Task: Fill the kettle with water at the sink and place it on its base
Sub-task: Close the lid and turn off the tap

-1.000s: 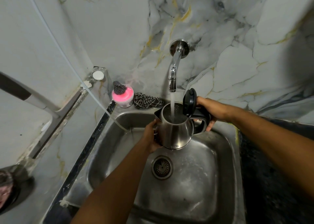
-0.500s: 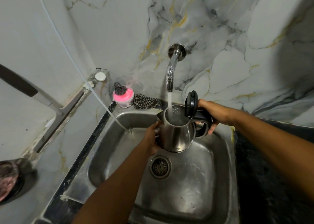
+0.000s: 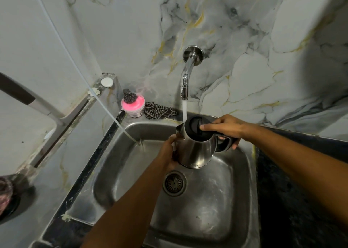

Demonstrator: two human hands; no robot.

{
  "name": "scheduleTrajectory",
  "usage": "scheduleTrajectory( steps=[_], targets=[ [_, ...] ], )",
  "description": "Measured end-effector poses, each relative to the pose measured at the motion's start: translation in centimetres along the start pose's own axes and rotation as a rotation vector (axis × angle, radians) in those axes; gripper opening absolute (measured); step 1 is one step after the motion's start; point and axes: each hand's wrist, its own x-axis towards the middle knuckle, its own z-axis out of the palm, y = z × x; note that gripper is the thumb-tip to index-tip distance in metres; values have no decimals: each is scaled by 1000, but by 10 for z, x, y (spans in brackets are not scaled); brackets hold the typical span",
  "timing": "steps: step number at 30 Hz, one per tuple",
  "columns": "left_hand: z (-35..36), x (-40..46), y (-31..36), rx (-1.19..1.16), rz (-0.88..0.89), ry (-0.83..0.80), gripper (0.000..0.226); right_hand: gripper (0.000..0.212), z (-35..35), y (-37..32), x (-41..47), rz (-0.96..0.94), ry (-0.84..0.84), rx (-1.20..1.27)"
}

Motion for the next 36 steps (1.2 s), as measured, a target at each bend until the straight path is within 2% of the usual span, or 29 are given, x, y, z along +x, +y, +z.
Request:
scheduleTrajectory(
  steps=[4,7,8,10,12,13,14,16,17,20,26,29,31,34,36],
  targets=[
    [1,-9,-4,11,4,-25,45,99,0,-4,1,18,-30,1],
    [-2,-17,0,63,-9,-22,42,96,2,-2,-1,-2,11,14],
    [-4,-20,7,156,-15,-16,41,96,3,1,-2,-11,36,30],
    [-7,-26,30,503,19,50,39,90,6,9,-5,-15,67,58],
    [-7,-26,67,750,250,147,38,82,9,14,-9,-9,69,57],
    [-4,-28,91,748,388,83,48,83,10,15,-10,-7,64,50],
    [3,-32,116,684,485,-68,56,87,11,17,-12,-6,59,42],
    [22,-41,155,648,493,-337,55,95,13,20,-14,-1,38,30],
    [31,-43,169,691,469,-386,53,96,14,20,-16,0,22,20],
    [43,-36,185,758,405,-394,46,96,17,19,-22,-10,-19,-12],
    [46,-22,186,529,260,-542,26,98,22,18,-27,-12,4,-8],
    [55,-25,186,549,285,-489,21,103,18,16,-27,-10,-2,0],
    [63,-28,182,613,358,-373,12,105,15,14,-28,-13,-6,2],
    [74,-31,168,688,539,-108,39,105,13,12,-27,-10,-5,2],
    [79,-30,159,683,681,41,48,103,15,12,-27,-6,-5,0]
  ],
)
